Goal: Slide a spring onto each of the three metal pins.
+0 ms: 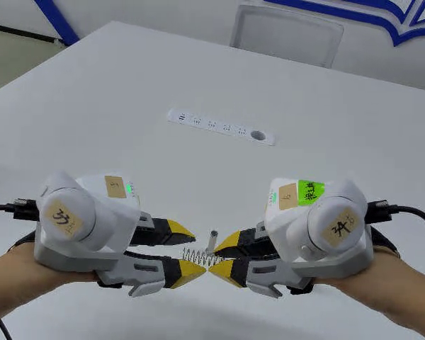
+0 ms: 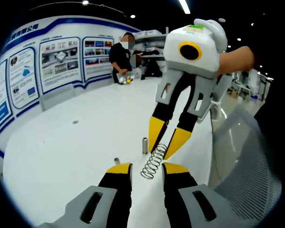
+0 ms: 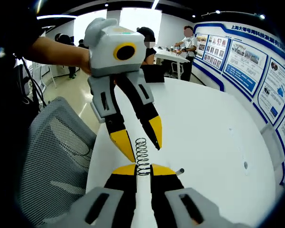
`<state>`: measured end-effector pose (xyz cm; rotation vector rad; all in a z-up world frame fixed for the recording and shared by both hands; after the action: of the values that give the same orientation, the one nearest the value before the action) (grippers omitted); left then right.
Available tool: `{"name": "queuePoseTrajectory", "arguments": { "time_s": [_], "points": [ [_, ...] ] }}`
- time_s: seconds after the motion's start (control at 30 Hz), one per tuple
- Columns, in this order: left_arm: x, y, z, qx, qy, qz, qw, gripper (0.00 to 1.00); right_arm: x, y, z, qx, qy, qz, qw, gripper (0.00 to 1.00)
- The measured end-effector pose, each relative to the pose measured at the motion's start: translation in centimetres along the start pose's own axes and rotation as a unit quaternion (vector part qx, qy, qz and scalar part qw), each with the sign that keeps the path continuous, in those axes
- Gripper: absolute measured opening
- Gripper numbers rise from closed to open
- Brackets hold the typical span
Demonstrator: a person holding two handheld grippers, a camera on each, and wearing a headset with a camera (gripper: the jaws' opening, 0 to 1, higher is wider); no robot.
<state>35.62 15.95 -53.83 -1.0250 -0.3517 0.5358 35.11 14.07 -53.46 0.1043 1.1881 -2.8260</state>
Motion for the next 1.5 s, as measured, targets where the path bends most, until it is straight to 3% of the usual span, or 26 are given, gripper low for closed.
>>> {"name": "queuePoseTrajectory", "arguments": {
  "time_s": [0.17, 0.3, 0.43, 0.57, 0.83, 1.17, 1.5],
  "points": [
    [-0.8, 0.0, 0.2, 0.002, 0.018, -0.007, 0.9998, 0.16, 0.4, -0.3, 0.1, 0.002, -0.007, 0.018, 0.9998, 0.11],
    [-1.1, 0.1, 0.1, 0.011, 0.026, -0.019, 0.9994, 0.14, 0.6, -0.2, 0.2, 0.007, -0.013, 0.03, 0.9994, 0.11],
    [-1.7, 0.1, 0.1, 0.021, 0.046, -0.051, 0.9974, 0.11, 0.8, -0.2, 0.5, 0.009, -0.019, 0.045, 0.9988, 0.11],
    [-1.7, -0.4, 0.1, 0.022, 0.047, -0.082, 0.9953, 0.1, 0.7, -0.2, 0.8, 0.009, -0.013, 0.061, 0.998, 0.11],
    [-1.4, -1.0, 0.1, 0.008, 0.044, -0.083, 0.9956, 0.1, 0.1, -0.5, 1.6, -0.011, -0.003, 0.051, 0.9986, 0.12],
    [-1.8, -1.3, 0.5, -0.001, 0.049, -0.083, 0.9954, 0.1, 0.1, 0.0, 1.3, -0.013, -0.015, 0.039, 0.999, 0.15],
    [-1.6, -1.0, 0.9, 0.004, 0.042, -0.083, 0.9956, 0.1, 0.6, -1.8, 2.0, -0.06, -0.042, 0.02, 0.9971, 0.11]
  ]
}}
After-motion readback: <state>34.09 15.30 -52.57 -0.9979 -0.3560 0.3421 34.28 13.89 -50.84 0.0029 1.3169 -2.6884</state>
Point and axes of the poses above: the centre of the closed fingertips' face, and the gripper's own axes: z roughly backward along the fingers, x roughly to its left, y roughly out of its underside, the point moved 1 cm from there along z, roughly backward along the fingers, and after that the axes turned 3 degrees about -z, right-handed, at the moved point
